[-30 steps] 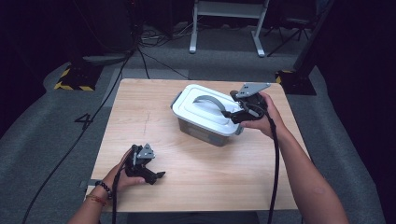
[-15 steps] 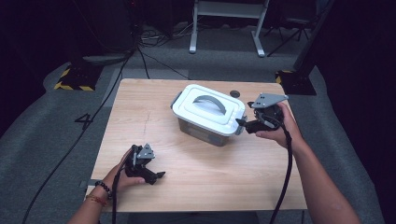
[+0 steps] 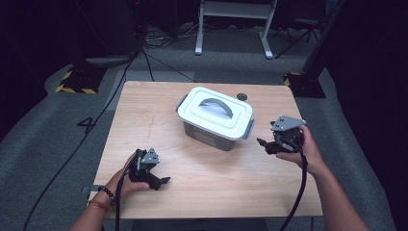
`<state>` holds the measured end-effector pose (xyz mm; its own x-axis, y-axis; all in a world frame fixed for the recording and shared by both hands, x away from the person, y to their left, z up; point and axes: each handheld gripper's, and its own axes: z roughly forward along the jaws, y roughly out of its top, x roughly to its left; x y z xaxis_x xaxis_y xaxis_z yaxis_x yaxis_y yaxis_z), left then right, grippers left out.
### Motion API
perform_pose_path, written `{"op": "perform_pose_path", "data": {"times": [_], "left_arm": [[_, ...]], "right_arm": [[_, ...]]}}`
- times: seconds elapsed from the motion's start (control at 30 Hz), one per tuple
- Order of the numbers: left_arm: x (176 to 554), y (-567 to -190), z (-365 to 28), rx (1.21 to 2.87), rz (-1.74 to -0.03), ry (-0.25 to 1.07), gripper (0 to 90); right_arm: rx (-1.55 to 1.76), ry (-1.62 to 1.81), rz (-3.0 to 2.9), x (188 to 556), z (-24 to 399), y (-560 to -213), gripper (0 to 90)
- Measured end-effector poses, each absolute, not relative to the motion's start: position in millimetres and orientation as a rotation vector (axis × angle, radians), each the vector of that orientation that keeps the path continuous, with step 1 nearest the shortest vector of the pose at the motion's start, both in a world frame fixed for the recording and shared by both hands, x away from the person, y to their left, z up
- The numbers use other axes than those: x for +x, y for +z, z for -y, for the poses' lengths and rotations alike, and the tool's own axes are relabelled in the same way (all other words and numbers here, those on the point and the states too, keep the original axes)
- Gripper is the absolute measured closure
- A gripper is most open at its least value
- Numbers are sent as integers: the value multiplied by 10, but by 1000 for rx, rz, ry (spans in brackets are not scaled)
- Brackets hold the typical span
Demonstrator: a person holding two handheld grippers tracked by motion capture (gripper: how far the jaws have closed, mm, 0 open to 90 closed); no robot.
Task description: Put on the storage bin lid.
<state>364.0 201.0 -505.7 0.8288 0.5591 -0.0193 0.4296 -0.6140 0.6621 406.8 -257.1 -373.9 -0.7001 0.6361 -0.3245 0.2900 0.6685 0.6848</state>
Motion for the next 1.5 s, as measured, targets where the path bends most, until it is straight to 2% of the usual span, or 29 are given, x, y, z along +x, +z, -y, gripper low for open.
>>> {"op": "perform_pose_path", "data": {"times": [0.3, 0.47, 0.8, 0.97, 1.5], "left_arm": [[3639, -5057, -2009, 2323, -722, 247, 3], [3639, -5057, -2008, 2323, -722, 247, 3], [3638, -5057, -2007, 2322, -725, 249, 3], [3637, -5057, -2007, 2322, -726, 250, 4], [3632, -5058, -2006, 2320, -730, 253, 5]], "right_arm": [[796, 819, -2363, 3957, 2807, -4103, 215], [902, 843, -2400, 3877, 3051, -4467, 208], [1075, 970, -2384, 3696, 3455, -4884, 200], [1133, 1004, -2338, 3640, 3539, -5022, 187], [1167, 1009, -2297, 3615, 3527, -5042, 165]]}}
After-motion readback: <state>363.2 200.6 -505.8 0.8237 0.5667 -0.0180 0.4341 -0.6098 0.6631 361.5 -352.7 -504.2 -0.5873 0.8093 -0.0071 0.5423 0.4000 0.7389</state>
